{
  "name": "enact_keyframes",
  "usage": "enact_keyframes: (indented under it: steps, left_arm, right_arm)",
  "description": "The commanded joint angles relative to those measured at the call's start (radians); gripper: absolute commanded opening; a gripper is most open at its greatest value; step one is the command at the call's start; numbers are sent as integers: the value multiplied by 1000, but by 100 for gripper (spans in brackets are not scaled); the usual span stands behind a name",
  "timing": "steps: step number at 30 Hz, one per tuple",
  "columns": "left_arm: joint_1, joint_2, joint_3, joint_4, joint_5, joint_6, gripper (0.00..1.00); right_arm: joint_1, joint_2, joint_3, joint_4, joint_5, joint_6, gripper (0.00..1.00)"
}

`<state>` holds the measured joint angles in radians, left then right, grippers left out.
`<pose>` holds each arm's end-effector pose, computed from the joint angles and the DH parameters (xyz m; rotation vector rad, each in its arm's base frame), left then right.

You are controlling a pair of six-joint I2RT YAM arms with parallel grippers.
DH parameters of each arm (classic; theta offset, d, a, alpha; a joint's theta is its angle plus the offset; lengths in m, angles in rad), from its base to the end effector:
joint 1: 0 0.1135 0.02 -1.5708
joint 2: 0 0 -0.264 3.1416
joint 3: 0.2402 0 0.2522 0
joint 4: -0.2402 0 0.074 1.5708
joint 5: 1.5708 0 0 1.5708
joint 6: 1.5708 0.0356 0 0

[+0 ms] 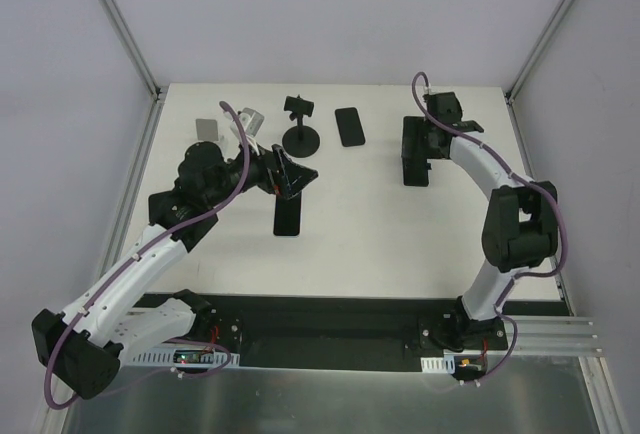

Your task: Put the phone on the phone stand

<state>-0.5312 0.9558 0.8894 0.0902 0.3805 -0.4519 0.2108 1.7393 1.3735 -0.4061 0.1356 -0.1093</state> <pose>0.1857 -0.1244 0.3753 0.3833 1.6051 -1.0575 0.3851 0.0775 0.2660 -0.3061 2.3162 -0.1084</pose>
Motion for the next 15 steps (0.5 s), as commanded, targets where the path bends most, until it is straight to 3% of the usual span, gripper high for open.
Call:
enact_keyframes:
  steps: [1,13,15]
  left_arm:
    - [-12,15,45,3,-11,24,99]
    - [-12,54,46,0,-2,5,99]
    - [-12,58,46,0,3,1,99]
  right_arm:
    - [-14,61,64,15,3,-41,96]
    - [-14,127,87,88,26,-35,99]
    - [-14,149,104,87,22,-32,95]
